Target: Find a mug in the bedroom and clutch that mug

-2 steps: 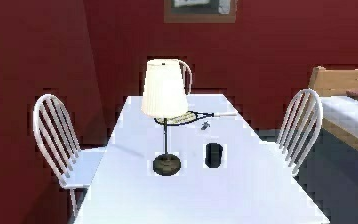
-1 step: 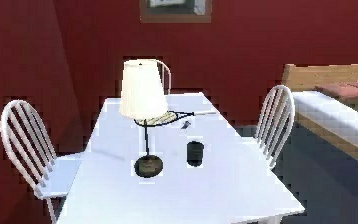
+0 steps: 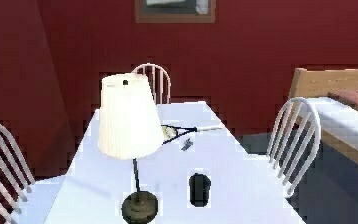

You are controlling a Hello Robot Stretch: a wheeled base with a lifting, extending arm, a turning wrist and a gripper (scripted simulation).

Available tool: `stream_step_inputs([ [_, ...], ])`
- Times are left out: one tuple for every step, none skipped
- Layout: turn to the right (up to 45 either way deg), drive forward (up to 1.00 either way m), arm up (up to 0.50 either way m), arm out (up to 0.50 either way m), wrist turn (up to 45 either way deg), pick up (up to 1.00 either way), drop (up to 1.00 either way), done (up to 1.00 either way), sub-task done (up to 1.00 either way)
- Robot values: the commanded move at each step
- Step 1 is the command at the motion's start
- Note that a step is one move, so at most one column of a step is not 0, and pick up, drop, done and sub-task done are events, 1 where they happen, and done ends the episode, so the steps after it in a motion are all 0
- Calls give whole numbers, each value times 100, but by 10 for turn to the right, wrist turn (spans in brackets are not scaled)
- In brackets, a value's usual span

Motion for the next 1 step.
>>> stream_step_inputs([
  [-450, 0, 0, 0, 0, 0, 0, 0, 0],
])
